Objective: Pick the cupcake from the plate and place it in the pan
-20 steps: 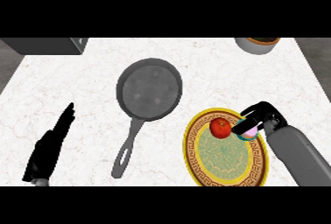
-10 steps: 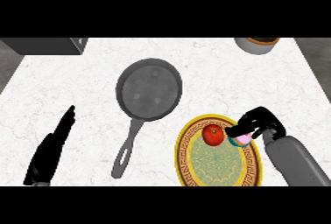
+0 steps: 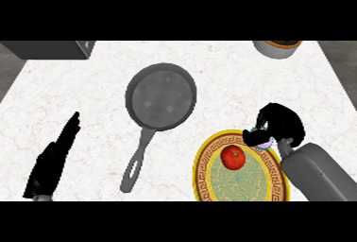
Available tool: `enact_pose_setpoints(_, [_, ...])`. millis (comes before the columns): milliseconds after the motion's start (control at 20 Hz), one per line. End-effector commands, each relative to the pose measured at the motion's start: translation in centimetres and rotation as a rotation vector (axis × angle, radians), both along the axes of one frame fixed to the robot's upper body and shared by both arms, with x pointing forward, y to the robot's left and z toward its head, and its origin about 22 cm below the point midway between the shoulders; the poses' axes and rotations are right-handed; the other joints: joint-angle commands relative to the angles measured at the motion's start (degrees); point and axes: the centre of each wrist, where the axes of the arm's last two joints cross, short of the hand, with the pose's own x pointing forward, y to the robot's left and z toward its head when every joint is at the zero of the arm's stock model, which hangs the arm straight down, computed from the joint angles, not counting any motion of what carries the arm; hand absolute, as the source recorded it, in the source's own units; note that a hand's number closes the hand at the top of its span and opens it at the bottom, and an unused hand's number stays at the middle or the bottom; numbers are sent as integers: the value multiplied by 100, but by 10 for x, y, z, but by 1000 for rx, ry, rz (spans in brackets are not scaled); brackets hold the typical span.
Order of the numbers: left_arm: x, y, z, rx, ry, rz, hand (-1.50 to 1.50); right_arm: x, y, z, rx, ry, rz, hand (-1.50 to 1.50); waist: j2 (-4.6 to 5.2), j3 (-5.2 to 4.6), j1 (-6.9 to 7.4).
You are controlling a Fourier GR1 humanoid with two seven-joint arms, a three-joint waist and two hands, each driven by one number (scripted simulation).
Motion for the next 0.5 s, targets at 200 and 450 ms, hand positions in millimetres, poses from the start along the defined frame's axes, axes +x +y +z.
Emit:
enact_pose_setpoints(200, [1, 8, 1, 4, 4, 12, 0, 1, 27, 67, -112, -599, 233, 150, -14, 3, -13])
enact_pose_setpoints(450, [8, 2, 0, 20, -1, -3, 0, 25, 72, 85, -69, -671, 298, 150, 33, 1, 76])
